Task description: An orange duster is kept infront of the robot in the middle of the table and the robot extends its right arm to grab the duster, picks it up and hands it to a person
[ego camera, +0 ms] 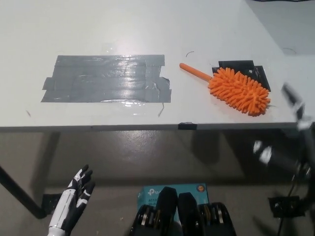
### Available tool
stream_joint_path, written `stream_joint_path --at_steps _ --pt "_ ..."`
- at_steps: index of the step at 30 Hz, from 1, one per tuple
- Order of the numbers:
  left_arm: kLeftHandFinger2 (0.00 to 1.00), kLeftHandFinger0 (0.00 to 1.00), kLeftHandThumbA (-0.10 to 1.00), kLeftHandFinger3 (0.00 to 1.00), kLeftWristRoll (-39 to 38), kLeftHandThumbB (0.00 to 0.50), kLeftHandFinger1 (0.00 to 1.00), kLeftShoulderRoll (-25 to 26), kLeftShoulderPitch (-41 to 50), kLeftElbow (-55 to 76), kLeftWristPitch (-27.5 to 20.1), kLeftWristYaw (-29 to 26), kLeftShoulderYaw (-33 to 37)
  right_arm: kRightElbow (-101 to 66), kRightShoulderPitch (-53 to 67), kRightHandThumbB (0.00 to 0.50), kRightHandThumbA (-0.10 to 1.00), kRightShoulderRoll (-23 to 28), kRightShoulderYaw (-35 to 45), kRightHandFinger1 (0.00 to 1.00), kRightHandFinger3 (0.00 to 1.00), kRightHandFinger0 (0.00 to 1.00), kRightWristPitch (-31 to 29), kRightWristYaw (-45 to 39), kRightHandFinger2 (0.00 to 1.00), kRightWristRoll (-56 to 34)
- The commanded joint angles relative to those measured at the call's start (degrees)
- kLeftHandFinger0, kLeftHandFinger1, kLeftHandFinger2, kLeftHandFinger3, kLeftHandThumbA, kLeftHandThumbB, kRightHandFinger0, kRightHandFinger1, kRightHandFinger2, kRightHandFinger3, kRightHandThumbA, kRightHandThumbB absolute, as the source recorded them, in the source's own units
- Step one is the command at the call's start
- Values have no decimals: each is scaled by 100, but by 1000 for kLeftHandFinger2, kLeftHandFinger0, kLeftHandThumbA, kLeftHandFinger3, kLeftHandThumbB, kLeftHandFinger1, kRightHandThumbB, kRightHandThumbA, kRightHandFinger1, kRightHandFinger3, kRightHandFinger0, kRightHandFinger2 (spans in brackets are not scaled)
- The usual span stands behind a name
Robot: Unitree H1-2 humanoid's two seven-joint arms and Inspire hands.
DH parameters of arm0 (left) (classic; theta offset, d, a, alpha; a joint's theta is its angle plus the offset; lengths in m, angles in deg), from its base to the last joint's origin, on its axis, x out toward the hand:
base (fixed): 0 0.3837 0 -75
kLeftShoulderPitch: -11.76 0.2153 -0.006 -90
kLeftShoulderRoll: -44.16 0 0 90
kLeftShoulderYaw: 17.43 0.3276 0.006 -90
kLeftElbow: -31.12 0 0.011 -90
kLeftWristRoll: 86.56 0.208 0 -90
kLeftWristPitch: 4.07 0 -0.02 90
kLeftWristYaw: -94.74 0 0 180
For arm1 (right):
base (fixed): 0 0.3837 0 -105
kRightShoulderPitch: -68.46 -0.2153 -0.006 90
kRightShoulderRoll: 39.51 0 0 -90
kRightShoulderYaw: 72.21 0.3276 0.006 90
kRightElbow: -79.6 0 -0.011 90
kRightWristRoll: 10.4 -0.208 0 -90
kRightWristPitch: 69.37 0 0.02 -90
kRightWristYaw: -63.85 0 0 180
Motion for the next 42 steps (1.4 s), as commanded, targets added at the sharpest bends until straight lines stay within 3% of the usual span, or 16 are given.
stream_joint_path --at_steps 1,7,10,14,27,42 --pt "1000 1000 894 1000 -2 203 1000 65 -98 3 -473 -11 -60 -138 -1476 324 873 596 91 1000 1000 1000 1476 -756 1000 416" --pt "1000 1000 899 1000 7 207 1000 35 -145 -20 -462 -18 -48 1298 -2753 353 961 1013 -418 1000 1000 1000 1971 -1164 1000 786" --pt "1000 1000 888 1000 0 206 1000 31 -135 10 -459 -17 -52 1972 -3187 340 930 970 -679 1000 1000 1000 2129 -1227 1000 840" --pt "1000 1000 880 1000 -9 211 1000 31 -123 21 -465 -12 -57 2795 -3665 377 969 794 -883 1000 1000 1000 2538 -1392 1000 904" --pt "1000 1000 829 1000 54 212 1000 35 -172 63 -327 -30 -77 5031 -4637 446 1000 469 -919 1000 1000 1000 2541 -2005 1000 1323" --pt "1000 1000 729 1000 140 175 1000 5 -268 99 -180 -87 -153 6239 -4882 458 1000 384 -1097 1000 1000 1000 2541 -1970 1000 1010"
